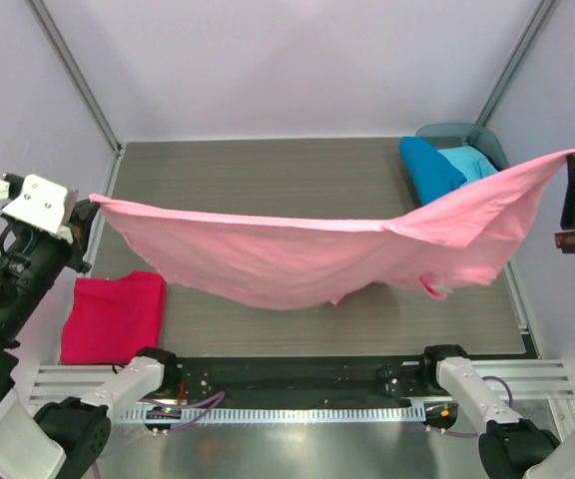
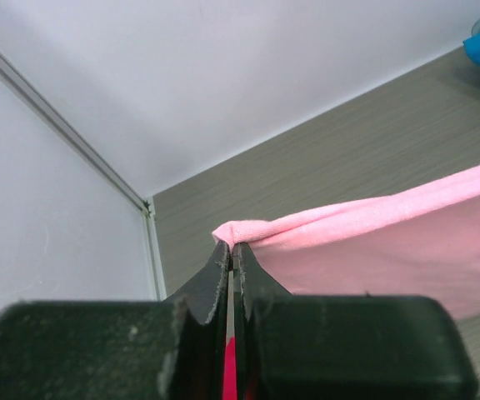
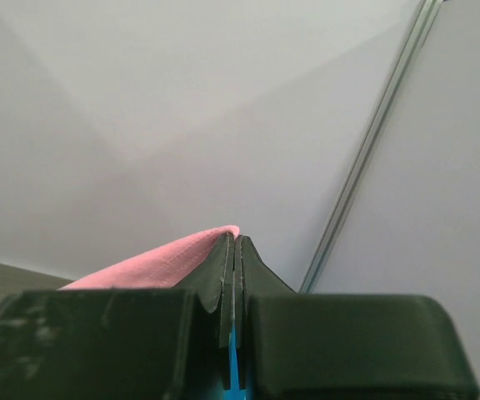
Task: Fold and stack the t-shirts
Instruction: Flatten the tshirt out
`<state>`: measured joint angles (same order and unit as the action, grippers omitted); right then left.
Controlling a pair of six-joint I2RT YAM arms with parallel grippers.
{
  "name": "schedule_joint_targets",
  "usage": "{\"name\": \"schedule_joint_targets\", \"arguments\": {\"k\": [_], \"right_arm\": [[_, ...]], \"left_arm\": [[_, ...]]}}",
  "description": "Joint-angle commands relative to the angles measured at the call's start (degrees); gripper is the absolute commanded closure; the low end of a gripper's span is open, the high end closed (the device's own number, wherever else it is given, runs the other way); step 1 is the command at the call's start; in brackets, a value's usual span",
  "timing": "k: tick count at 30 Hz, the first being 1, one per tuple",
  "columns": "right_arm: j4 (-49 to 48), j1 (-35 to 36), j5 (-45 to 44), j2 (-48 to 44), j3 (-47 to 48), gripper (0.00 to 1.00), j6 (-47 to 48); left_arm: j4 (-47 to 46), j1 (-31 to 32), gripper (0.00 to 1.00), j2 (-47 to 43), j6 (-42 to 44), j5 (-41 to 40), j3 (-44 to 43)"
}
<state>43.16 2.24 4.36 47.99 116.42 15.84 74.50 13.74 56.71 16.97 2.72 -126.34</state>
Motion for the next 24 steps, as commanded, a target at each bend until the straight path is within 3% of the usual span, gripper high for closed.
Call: {"name": "schedule_joint_targets", "arguments": {"k": [1, 4, 10, 24], "right_arm": [[0.0, -0.13, -1.89, 1.67, 3.72, 0.99, 2.44], [-2.71, -0.13, -1.99, 4.47, 3.64, 0.99, 2.97], [-15.17, -0.13, -1.99, 8.78, -8.3, 0.99, 4.29], [-30.4, 2.24, 0.48, 38.22, -22.28, 0.99, 5.78]], "left_arm": [[-1.54, -0.73, 1.0, 0.33, 1.13, 0.62, -0.48], [-3.73, -0.73, 1.0, 1.56, 2.18, -1.92, 1.18], [-11.38, -0.73, 1.0, 6.39, 5.52, -7.55, 11.11], [-32.55, -1.78, 1.0, 30.73, 10.36, -8.26, 31.94]]}}
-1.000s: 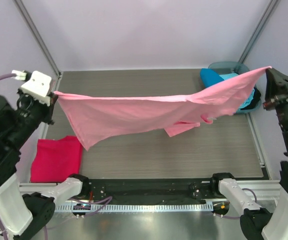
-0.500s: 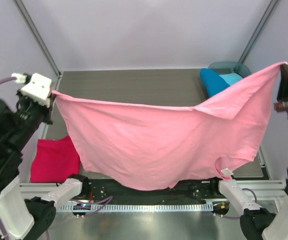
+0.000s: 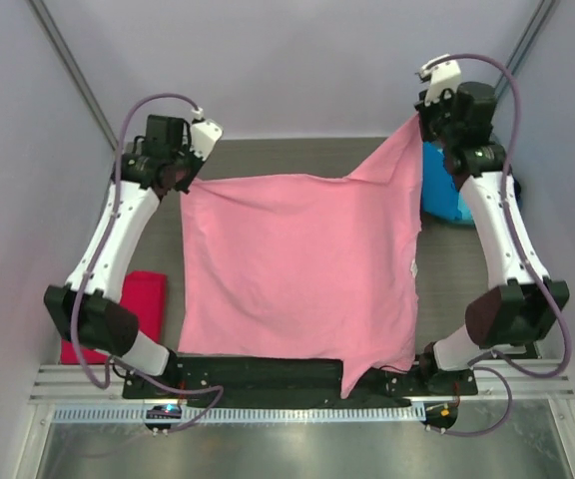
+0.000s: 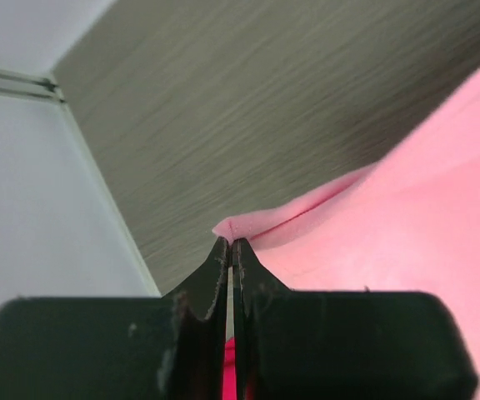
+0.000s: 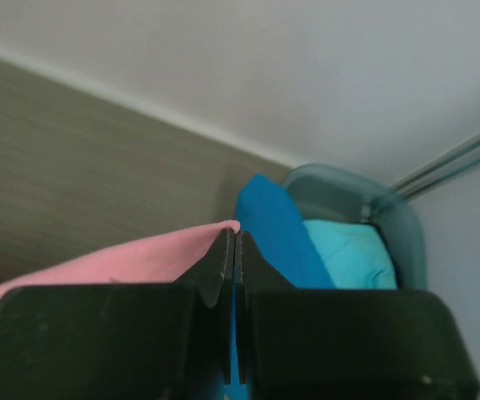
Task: Fold and stack the t-shirts
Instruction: Flatten the tshirt out
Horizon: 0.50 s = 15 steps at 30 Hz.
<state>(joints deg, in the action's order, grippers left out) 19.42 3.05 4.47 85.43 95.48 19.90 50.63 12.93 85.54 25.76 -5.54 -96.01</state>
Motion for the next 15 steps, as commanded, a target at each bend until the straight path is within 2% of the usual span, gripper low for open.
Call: {"name": "schedule_joint_targets", "arguments": {"k": [1, 3, 7, 12, 13, 15], "right_arm": [[-8.24, 1.87, -0.42, 4.19, -2.31, 0.99, 2.16], [-9.31, 3.45, -1.21, 7.81, -3.46, 0.99, 3.39], [-10.63, 4.95, -6.21, 18.7, 1.45, 0.99, 3.65], [-10.2, 5.21, -12.55, 33.21, 15.5, 0.99, 4.27], [-9.58, 5.21, -12.99, 34.96, 17.44, 0.99, 4.44], [-9.66, 5.21, -13.87, 38.84, 21.84, 0.99, 4.97]], "left_arm": [[-9.49, -1.24, 1.0, 3.83, 1.66, 0.53, 2.66], [-10.81, -2.03, 1.0, 10.06, 1.58, 1.84, 2.32], [-10.55, -3.35, 1.0, 21.4, 0.96, 4.39, -5.83], [-8.46, -5.28, 1.0, 35.72, -2.2, 4.31, -18.4], [-8.01, -5.37, 1.0, 36.88, -2.55, 4.31, -22.17], [-8.0, -5.37, 1.0, 39.43, -3.43, 4.66, -24.39]]}}
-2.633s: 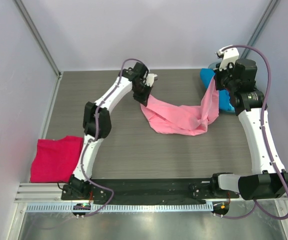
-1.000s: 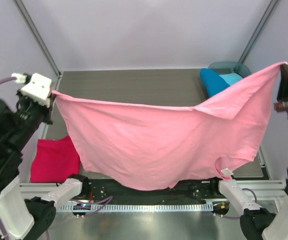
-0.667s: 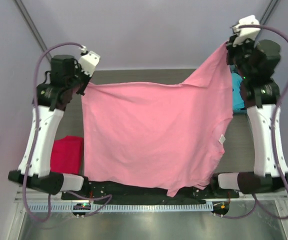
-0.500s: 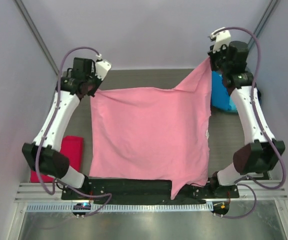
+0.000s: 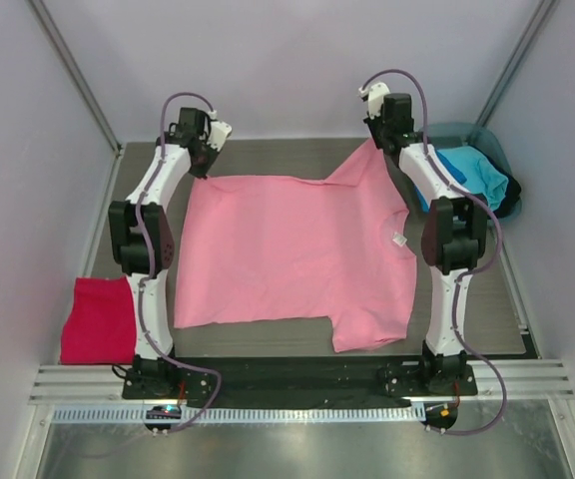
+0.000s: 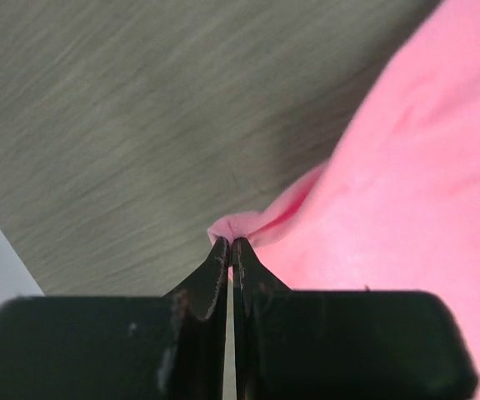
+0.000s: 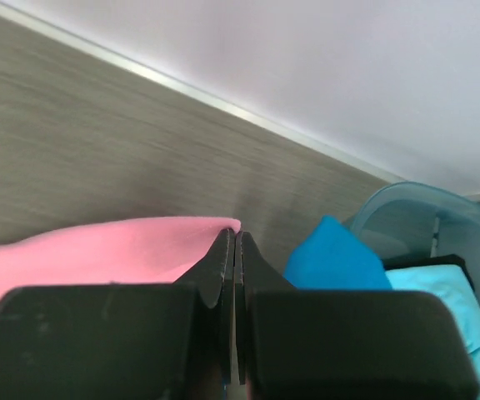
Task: Fold and stack the t-shirts
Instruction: Flatten the tshirt out, then fold the tshirt
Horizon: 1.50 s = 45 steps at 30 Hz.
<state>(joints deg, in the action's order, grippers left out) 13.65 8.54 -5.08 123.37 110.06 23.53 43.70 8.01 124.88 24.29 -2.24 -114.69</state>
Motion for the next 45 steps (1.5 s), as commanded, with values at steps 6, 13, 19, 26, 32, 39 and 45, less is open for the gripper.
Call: {"name": "schedule_joint_targets", "arguments": {"k": [6, 13, 19, 26, 32, 39, 45], "right_arm": [[-8.45, -0.45, -6.61, 7.66, 14.56, 0.99, 1.08], [-10.05, -0.45, -6.35, 11.97, 20.28, 0.99, 0.72], [-12.42, -0.54, -6.08, 13.73, 19.58, 0.99, 1.35], [-11.54, -0.54, -5.55, 11.99, 16.16, 0.99, 1.08], [-10.58, -0.54, -4.94, 6.19, 10.45, 0.99, 0.73], [-7.68, -0.19, -3.27, -4.01, 2.19, 0.99, -0.5], [-4.52, 0.51, -2.04, -11.3, -3.44, 0.99, -2.52]], "left_arm": [[-7.21, -0.45, 1.0, 3.17, -2.41, -2.85, -9.93], [-8.81, -0.54, 1.0, 5.73, -1.62, -5.76, -14.68], [-9.6, -0.45, 1.0, 5.55, -1.35, -6.9, -12.04], [-9.69, -0.36, 1.0, 6.96, -2.32, -6.11, -12.83], [-9.6, -0.36, 1.0, 5.91, -2.06, -4.7, -11.7], [-12.59, -0.89, 1.0, -0.15, -1.45, -1.9, -3.54], [-12.68, -0.98, 1.0, -4.02, -0.47, -0.13, 1.48]]}}
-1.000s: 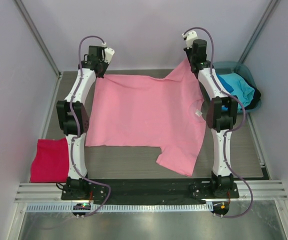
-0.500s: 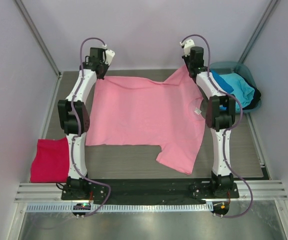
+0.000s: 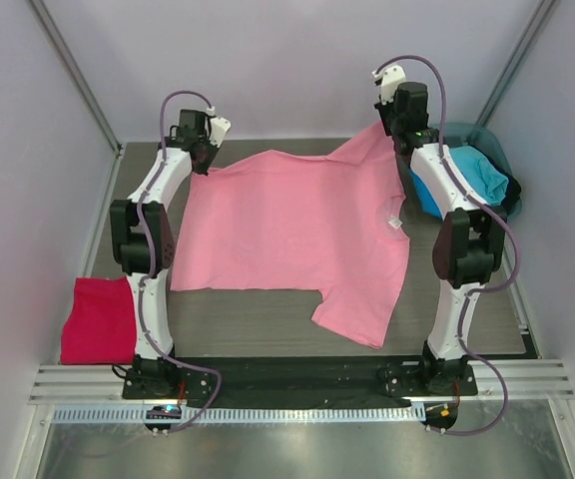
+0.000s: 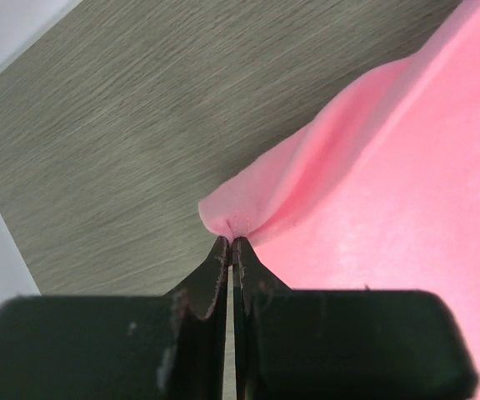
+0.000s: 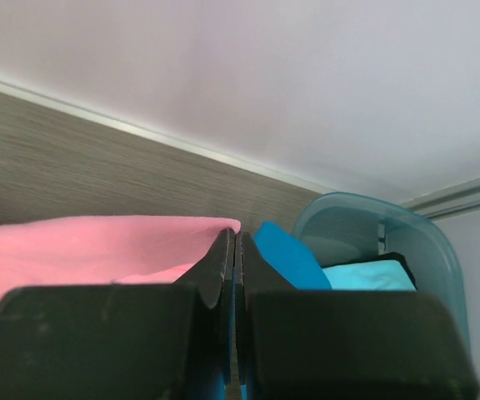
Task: Fold and stack the t-shirts
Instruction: Fold the tshirt
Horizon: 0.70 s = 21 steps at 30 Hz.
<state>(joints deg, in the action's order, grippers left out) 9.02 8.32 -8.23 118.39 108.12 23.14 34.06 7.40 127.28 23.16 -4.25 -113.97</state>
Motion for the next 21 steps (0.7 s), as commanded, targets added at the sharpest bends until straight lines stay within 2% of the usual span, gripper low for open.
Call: {"name": "schedule_joint_targets", "arguments": {"k": [1, 13, 21], "right_arm": [[0.3, 0.91, 1.28, -7.2, -3.33, 0.99, -2.22], [3.02, 3.37, 2.08, -20.11, -17.22, 0.99, -3.53], [6.19, 4.16, 2.78, -27.77, -22.77, 0.99, -5.82]], "left_arm": [[-2.95, -0.28, 1.0, -6.7, 0.75, 1.7, 1.2], [-0.41, -0.28, 1.0, -9.68, 0.48, 0.47, 5.95], [-0.49, -0.28, 1.0, -12.49, 0.75, 0.21, 11.48]]}}
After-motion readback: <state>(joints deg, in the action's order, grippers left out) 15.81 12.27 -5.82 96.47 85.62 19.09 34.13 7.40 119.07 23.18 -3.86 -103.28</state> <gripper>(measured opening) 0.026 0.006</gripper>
